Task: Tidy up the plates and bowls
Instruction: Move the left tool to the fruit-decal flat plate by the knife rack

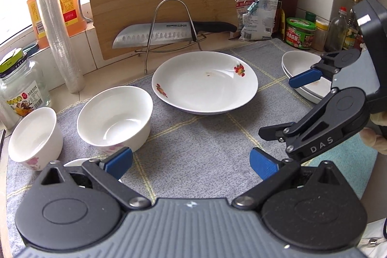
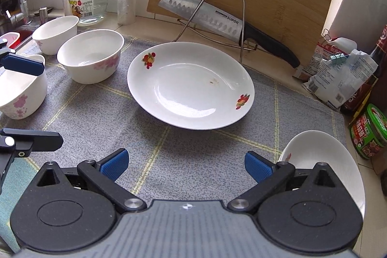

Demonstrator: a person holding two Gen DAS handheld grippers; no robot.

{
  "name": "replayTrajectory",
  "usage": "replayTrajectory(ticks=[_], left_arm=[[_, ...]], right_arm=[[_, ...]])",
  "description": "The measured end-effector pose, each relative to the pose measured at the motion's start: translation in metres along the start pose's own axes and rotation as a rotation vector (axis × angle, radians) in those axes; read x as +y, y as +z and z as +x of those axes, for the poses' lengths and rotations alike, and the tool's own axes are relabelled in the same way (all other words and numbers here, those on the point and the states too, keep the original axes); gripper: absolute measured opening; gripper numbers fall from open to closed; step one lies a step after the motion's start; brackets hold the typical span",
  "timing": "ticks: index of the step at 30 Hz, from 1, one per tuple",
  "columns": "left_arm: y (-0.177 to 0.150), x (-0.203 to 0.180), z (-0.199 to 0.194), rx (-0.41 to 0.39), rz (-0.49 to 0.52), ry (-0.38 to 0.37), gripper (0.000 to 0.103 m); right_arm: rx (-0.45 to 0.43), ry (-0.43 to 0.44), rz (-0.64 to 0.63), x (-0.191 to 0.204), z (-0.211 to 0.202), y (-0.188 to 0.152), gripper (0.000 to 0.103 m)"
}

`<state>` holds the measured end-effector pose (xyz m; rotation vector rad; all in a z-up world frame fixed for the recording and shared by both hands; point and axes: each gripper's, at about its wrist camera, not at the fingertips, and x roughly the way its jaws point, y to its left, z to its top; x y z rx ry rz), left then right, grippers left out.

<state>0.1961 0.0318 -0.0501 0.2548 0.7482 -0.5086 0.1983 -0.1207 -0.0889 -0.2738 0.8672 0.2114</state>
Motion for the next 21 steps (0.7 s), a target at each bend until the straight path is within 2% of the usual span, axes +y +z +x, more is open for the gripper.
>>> replayTrajectory(ticks=[7, 16, 21], left_arm=[[0.009, -0.01, 0.017, 0.057, 0.007, 0.024, 0.102], [0.034, -0.014, 0.024, 0.083, -0.023, 0.041, 0.102], [0.054, -0.008, 0.03, 0.071, 0.016, 0.019, 0.102]], right_arm=[[-0.001, 0.035, -0.082, 0.0, 0.021, -0.009, 0.103], [-0.015, 0.123, -0.029, -0.008, 0.038, -0.008, 0.103], [-0.023, 0.153, -0.019, -0.007, 0.044, -0.005, 0.103]])
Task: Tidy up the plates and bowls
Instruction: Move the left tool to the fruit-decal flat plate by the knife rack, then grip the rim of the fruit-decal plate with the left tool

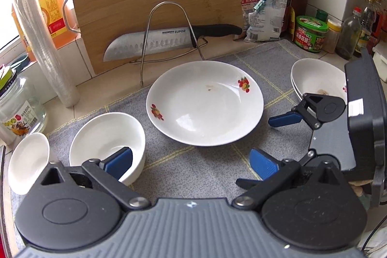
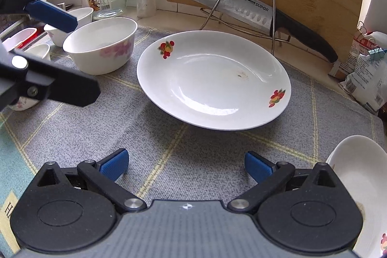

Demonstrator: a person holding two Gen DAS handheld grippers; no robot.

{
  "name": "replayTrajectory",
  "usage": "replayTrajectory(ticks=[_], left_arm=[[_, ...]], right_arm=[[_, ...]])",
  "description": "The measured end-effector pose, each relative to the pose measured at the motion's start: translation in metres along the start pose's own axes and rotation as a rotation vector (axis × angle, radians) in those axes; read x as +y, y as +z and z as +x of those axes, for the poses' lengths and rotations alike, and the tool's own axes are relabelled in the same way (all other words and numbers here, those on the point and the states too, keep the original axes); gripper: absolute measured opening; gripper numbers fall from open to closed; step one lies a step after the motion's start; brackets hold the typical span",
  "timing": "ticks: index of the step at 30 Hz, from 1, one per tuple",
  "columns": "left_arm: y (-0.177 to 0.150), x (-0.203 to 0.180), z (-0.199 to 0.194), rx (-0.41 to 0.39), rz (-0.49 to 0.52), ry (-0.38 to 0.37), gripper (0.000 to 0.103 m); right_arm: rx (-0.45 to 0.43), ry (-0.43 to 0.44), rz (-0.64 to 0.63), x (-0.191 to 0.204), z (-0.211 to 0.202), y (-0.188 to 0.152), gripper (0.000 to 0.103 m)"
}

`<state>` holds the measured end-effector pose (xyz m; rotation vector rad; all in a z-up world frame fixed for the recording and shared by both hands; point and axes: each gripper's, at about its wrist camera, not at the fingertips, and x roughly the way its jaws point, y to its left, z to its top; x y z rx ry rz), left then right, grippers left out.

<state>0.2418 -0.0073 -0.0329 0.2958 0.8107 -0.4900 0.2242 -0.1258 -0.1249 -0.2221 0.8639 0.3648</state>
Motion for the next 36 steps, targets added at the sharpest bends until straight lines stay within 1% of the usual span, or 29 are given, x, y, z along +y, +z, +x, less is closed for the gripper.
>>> replayTrajectory(ticks=[3, 4, 8, 17, 23, 26, 36], left_arm=[[0.016, 0.006, 0.009, 0.004, 0.022, -0.024, 0.102], [0.021, 0.009, 0.012, 0.006, 0.023, -0.043, 0.102], [0.037, 0.017, 0.025, 0.018, 0.029, -0.089, 0.102], [0.068, 0.027, 0.055, 0.015, 0.055, -0.134, 0.102], [0.077, 0.034, 0.078, 0.04, 0.05, -0.156, 0.102], [0.079, 0.038, 0.092, 0.068, 0.044, -0.163, 0.102], [0.093, 0.048, 0.126, 0.117, 0.034, -0.191, 0.102]], right_arm=[[-0.003, 0.001, 0.025, 0.0, 0.004, -0.001, 0.103], [0.001, -0.001, 0.037, 0.0, 0.004, 0.0, 0.103], [-0.004, -0.006, 0.037, 0.002, 0.006, 0.0, 0.103], [-0.028, -0.031, 0.067, 0.005, 0.006, -0.001, 0.103], [-0.013, -0.043, 0.084, 0.004, 0.011, 0.006, 0.103], [-0.024, -0.051, 0.093, 0.003, 0.013, 0.007, 0.103], [-0.03, -0.057, 0.099, 0.005, 0.011, 0.005, 0.103]])
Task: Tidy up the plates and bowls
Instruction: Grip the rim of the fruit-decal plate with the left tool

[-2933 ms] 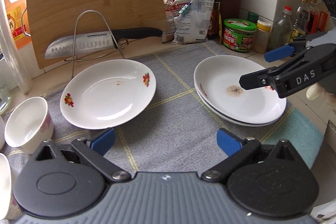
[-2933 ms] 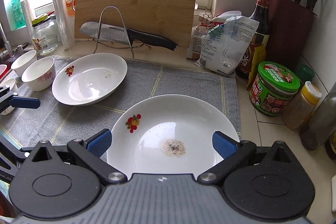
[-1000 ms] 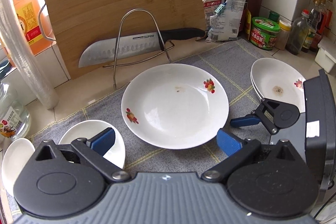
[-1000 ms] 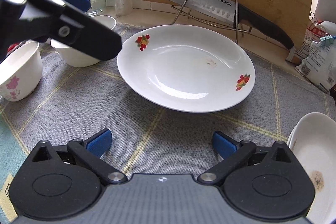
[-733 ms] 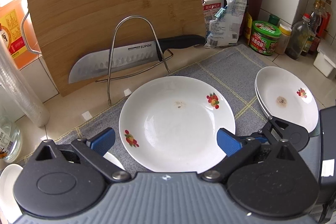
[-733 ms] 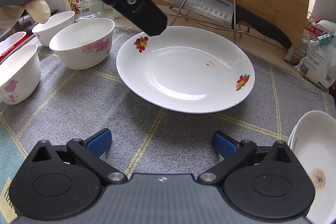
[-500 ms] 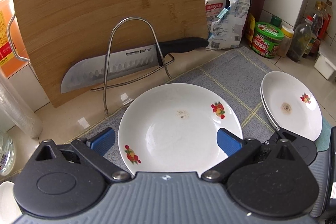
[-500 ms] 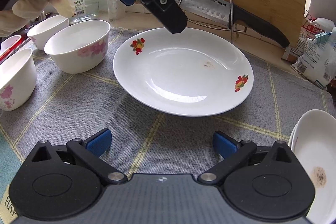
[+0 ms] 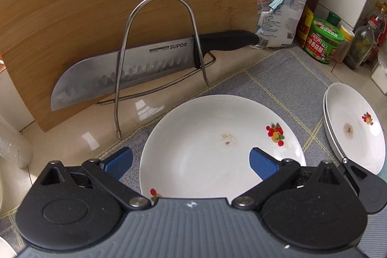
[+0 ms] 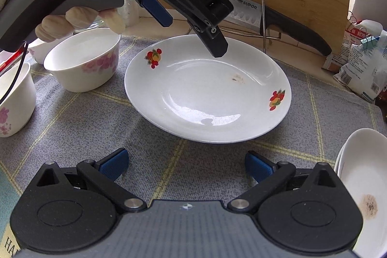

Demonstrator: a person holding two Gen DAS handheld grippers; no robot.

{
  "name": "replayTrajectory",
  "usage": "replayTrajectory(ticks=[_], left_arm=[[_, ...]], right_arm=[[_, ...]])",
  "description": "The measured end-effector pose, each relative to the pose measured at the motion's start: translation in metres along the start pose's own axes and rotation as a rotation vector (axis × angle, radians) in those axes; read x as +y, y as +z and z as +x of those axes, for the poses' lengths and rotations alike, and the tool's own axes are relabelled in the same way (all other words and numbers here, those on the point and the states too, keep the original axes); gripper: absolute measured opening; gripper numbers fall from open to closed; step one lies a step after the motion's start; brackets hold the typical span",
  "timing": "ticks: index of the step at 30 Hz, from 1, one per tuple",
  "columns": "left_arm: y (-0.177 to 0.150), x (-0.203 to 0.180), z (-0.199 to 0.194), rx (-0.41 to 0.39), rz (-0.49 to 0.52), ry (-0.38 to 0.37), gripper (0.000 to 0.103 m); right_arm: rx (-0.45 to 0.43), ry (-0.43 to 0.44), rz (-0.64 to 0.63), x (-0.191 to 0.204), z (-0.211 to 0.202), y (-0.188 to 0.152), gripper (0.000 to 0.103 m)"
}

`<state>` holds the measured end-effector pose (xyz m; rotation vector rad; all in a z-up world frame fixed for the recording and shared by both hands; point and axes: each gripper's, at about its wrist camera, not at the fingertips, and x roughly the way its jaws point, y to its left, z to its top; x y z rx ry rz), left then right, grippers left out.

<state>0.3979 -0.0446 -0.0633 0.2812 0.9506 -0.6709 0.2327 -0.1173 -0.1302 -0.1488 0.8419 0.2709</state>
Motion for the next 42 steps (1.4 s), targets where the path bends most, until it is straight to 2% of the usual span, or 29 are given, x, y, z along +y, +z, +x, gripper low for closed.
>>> replayTrajectory(ticks=[11, 18, 20, 30, 42], left_arm=[[0.016, 0.004, 0.027, 0.069, 0.022, -0.039, 0.101], [0.024, 0.005, 0.039, 0.127, 0.055, -0.085, 0.1], [0.025, 0.006, 0.04, 0.143, 0.067, -0.105, 0.096], [0.032, 0.012, 0.046, 0.217, 0.125, -0.179, 0.096], [0.036, 0.007, 0.057, 0.253, 0.158, -0.174, 0.096]], right_arm=[[-0.012, -0.027, 0.03, -0.009, 0.004, 0.004, 0.103], [-0.018, -0.034, 0.035, -0.01, 0.004, 0.003, 0.103], [-0.02, -0.034, 0.036, -0.01, 0.005, 0.004, 0.103], [-0.035, -0.03, 0.032, -0.015, 0.008, 0.005, 0.103], [-0.059, -0.029, 0.028, -0.017, 0.009, 0.004, 0.103]])
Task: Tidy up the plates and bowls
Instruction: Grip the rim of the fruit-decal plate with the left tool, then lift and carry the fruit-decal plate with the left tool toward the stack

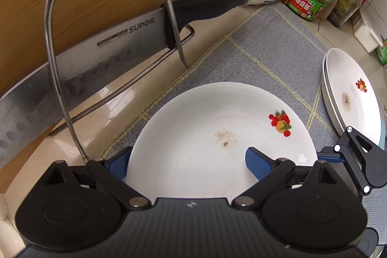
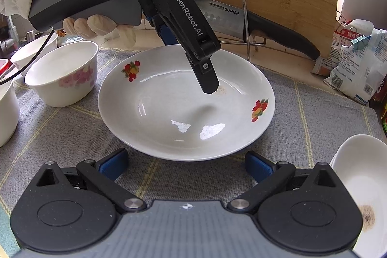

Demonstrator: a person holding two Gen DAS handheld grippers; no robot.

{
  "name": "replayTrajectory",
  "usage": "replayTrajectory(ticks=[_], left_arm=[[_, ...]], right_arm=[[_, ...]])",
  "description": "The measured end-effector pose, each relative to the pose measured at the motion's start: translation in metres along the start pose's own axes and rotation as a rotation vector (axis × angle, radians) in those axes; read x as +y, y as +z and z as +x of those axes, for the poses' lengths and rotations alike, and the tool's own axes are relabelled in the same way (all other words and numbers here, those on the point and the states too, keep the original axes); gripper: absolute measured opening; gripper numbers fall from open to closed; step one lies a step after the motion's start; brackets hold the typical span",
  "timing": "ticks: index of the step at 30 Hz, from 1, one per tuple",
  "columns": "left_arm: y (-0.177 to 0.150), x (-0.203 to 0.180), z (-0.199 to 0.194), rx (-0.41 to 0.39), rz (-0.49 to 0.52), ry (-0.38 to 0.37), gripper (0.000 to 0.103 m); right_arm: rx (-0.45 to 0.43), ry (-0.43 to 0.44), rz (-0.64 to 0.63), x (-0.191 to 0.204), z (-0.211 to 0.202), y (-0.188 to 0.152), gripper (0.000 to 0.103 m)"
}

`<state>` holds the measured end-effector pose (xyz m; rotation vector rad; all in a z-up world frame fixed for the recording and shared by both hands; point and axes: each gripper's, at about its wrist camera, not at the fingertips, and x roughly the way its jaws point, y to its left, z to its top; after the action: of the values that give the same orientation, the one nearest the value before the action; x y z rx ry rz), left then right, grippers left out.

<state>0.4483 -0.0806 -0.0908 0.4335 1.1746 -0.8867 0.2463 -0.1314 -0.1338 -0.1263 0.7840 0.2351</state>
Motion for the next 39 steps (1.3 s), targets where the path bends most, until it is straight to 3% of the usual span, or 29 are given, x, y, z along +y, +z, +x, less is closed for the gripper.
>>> replayTrajectory(ticks=[39], left_arm=[[0.0, 0.004, 0.001, 0.033, 0.041, -0.055, 0.096]], right_arm=[[0.005, -0.006, -0.057, -0.005, 0.008, 0.013, 0.103]])
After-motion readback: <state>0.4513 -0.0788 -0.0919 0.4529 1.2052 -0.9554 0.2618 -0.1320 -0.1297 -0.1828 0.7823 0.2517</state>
